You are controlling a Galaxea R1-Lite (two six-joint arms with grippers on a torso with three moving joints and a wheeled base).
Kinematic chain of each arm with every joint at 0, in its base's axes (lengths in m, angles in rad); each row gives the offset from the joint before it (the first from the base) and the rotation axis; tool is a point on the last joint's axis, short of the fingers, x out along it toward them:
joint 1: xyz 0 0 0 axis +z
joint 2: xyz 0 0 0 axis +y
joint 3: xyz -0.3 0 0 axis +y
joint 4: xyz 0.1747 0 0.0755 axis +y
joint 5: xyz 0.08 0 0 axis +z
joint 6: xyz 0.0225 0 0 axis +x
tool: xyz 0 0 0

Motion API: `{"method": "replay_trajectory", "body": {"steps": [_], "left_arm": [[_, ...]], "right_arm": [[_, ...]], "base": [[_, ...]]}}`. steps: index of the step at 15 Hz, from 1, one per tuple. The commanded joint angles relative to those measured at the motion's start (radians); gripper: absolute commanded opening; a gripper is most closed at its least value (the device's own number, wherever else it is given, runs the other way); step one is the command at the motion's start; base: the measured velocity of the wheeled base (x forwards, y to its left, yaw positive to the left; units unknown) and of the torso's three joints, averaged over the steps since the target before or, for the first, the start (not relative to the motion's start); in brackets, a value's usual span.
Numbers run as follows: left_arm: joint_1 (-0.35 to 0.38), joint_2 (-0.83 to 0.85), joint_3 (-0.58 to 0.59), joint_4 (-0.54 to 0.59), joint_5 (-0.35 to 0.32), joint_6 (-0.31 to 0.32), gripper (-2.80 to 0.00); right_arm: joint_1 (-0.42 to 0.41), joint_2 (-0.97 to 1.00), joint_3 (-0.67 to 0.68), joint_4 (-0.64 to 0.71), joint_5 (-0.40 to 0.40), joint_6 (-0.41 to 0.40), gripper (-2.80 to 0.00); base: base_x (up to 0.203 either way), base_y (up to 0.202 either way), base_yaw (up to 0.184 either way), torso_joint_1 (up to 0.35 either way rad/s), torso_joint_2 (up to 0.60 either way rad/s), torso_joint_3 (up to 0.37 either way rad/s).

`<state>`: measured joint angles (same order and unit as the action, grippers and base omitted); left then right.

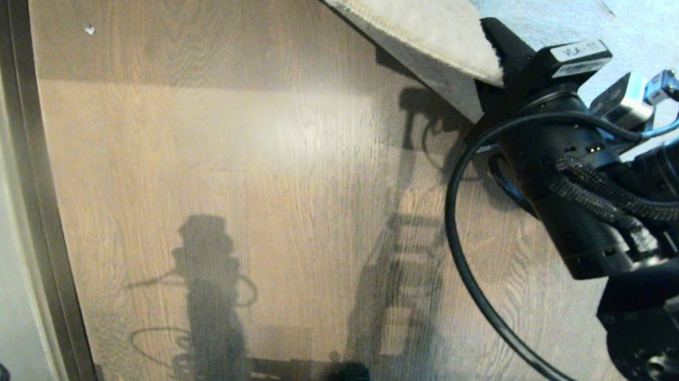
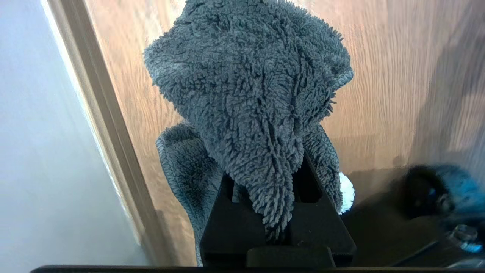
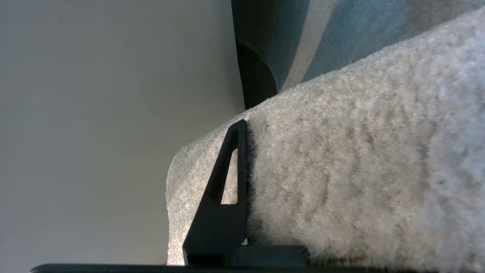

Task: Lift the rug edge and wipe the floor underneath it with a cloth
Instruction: Wipe the floor under the carpet with a rag

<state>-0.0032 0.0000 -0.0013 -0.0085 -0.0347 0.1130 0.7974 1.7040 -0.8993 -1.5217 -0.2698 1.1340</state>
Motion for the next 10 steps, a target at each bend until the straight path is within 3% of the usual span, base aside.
{"method": "replay_trajectory", "body": {"steps": [1,5,10], "left_arm": [[0.000,0.000,-0.001,-0.001,-0.007,0.007,-2.80],[0.000,0.016,-0.051,0.020,-0.015,0.007,-2.80],[-0.001,0.297,-0.228,0.024,-0.028,0.033,-2.80]], "right_arm": [[0.000,0.002,-0.003,-0.044,0.003,0.007,-2.80],[-0.006,0.000,-0.004,-0.044,0.017,0.006,-2.80],[-0.007,0.002,-0.012,-0.044,0.017,0.004,-2.80]], "base": [[0.000,0.000,0.000,0.000,0.00,0.000],[0.000,0.000,0.000,0.000,0.00,0.000],[0.000,0.000,0.000,0.000,0.00,0.000]]}}
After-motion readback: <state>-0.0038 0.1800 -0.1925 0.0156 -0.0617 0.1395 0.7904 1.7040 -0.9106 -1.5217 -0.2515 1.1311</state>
